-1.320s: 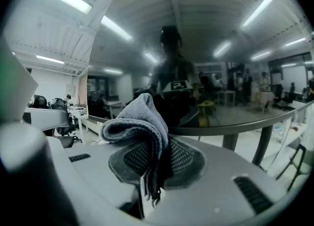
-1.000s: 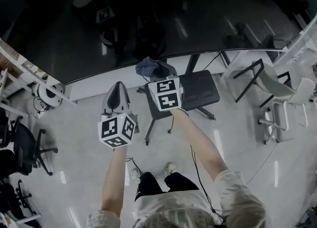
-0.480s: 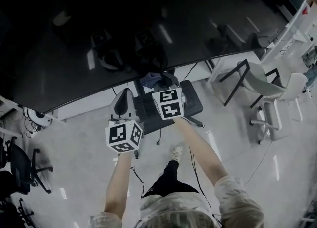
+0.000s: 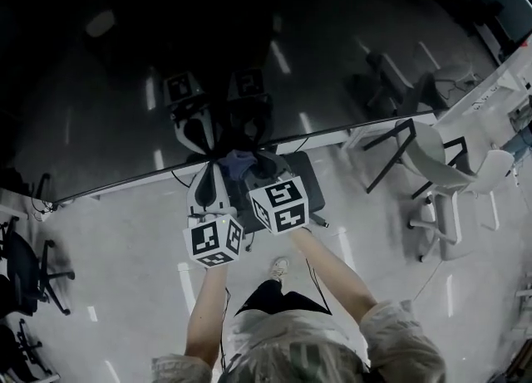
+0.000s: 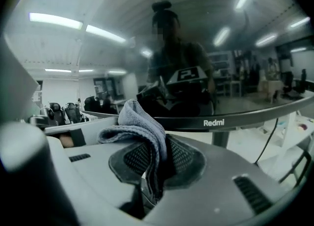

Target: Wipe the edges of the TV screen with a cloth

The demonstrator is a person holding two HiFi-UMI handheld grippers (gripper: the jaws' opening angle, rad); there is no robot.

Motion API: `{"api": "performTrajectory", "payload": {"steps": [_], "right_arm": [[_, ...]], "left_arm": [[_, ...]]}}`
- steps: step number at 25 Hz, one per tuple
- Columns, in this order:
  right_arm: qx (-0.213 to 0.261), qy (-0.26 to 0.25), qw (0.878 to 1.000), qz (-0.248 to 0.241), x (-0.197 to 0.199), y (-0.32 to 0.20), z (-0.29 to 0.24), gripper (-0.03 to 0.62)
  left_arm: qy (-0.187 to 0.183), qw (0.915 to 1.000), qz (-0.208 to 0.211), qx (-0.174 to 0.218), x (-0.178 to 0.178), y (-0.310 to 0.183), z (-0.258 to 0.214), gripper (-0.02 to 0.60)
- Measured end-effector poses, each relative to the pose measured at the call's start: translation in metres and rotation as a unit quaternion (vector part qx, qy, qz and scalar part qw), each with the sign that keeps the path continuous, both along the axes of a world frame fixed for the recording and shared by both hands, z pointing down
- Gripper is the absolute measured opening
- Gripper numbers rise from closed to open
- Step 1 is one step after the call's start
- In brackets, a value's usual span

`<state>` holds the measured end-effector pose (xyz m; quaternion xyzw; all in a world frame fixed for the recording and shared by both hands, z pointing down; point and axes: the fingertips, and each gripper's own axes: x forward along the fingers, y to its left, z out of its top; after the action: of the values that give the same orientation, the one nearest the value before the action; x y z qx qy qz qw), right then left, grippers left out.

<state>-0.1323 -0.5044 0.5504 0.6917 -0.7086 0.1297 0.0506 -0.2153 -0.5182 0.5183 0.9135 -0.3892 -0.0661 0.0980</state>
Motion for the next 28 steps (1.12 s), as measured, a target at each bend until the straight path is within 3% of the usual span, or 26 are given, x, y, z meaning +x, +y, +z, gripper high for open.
{"api": "performTrajectory", "payload": {"steps": [5, 9, 16, 28], "right_arm": [[-0.005, 0.011, 1.0, -0.023, -0.009, -0.007, -0.006, 0.063], [-0.01, -0.008, 1.0, -0.016, -0.009, -0.01, -0.001, 0.063], [0.009, -0.036, 0.999, 0.007, 0.104, 0.048, 0.004, 0.063], [-0.003, -0.053, 0.998, 0.021, 0.235, 0.101, 0.002, 0.063]], "left_arm": [[0.001, 0.9998, -0.02, 0.001, -0.01, -0.007, -0.007, 0.014], [-0.016, 0.9996, -0.02, 0.006, -0.016, -0.01, -0.004, 0.014], [-0.026, 0.999, -0.029, 0.022, 0.075, 0.045, 0.003, 0.014], [-0.032, 0.9978, -0.054, 0.02, 0.182, 0.109, -0.004, 0.014]]}}
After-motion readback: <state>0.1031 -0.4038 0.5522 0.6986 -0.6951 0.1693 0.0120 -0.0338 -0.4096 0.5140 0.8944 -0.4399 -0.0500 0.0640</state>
